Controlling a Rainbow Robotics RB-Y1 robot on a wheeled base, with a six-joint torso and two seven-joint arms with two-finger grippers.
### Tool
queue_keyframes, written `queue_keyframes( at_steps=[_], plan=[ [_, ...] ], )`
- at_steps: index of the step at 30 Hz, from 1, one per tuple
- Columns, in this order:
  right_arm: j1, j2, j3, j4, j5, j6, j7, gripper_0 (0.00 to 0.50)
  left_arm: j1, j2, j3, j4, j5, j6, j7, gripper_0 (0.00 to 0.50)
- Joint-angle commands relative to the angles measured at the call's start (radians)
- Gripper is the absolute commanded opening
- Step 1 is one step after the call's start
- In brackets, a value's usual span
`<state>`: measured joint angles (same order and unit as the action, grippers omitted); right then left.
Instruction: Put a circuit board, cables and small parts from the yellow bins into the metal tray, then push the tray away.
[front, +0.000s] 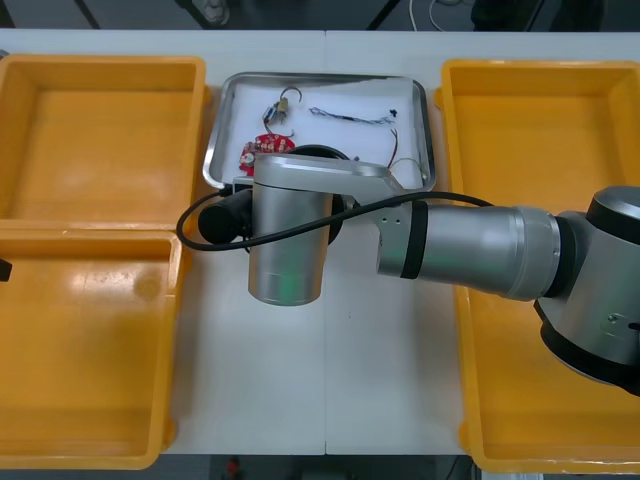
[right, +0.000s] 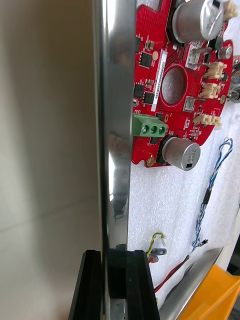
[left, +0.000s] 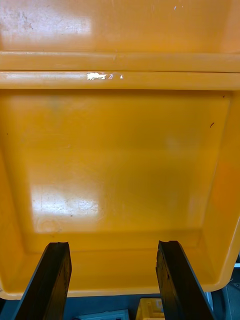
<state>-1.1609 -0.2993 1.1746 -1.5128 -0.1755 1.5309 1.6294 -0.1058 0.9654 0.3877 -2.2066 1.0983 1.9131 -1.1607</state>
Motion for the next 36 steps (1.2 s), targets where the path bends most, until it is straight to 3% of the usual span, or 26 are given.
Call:
queue_keyframes(
  at_steps=[1,29,36],
  plan=[
    [-0.052,0.026,-0.032,0.042,0.045,-0.054,0.052,0.000,0.017,0.044,0.028,-0.027,0.008,0.007,-0.070,0.500],
    [-0.057,0.028,-0.066,0.293,0.143,-0.385,0.081,0.000,0.017,0.044,0.028,-0.027,0.008,0.007,-0.070,0.500],
    [-0.057,0.039,-0.070,0.341,0.143,-0.413,0.067,0.000,0.017,0.044,0.028,-0.027,0.008,0.007,-0.070,0.500]
  ],
)
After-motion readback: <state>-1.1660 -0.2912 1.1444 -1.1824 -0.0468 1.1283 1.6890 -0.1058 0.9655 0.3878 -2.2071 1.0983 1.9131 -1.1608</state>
